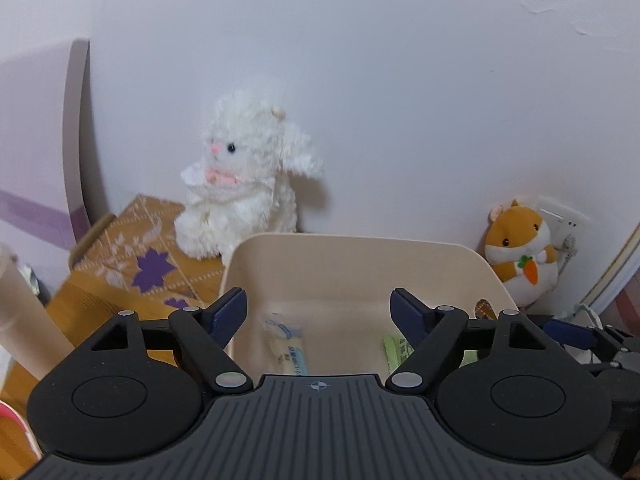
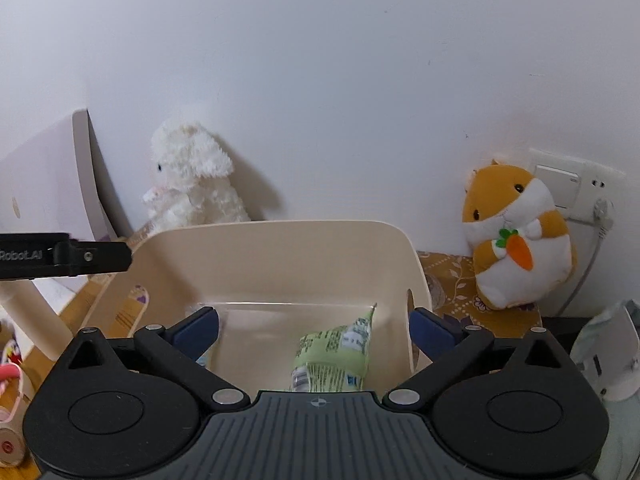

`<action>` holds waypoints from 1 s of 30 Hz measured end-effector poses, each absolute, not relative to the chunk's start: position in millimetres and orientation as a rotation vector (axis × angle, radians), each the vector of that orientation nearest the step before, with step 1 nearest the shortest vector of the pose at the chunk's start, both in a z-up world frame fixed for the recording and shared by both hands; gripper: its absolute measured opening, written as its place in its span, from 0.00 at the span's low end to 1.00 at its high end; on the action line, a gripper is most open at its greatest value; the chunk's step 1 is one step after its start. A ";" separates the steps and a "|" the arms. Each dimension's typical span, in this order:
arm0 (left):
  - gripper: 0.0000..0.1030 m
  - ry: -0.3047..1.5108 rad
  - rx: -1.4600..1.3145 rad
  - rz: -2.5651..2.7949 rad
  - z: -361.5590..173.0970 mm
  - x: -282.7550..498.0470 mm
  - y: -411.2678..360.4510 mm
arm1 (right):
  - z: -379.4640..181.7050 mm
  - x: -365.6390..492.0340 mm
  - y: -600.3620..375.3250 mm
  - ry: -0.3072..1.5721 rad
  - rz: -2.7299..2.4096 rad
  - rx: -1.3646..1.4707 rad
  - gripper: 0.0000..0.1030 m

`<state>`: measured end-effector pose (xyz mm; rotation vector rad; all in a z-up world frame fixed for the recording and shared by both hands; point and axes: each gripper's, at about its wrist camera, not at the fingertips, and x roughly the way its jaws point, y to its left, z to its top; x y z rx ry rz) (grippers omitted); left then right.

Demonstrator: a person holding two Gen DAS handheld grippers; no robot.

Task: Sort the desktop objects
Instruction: 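Carry both items to the beige basket and open both tools to drop them, then grasp the orange bottle with left tool while right tool grasps pink cloth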

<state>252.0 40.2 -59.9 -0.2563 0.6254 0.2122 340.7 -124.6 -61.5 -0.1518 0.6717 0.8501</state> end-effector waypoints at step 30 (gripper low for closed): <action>0.79 0.950 -0.080 0.230 -130.7 123.8 105.4 | -109.3 236.9 -221.9 0.830 0.887 -0.434 1.00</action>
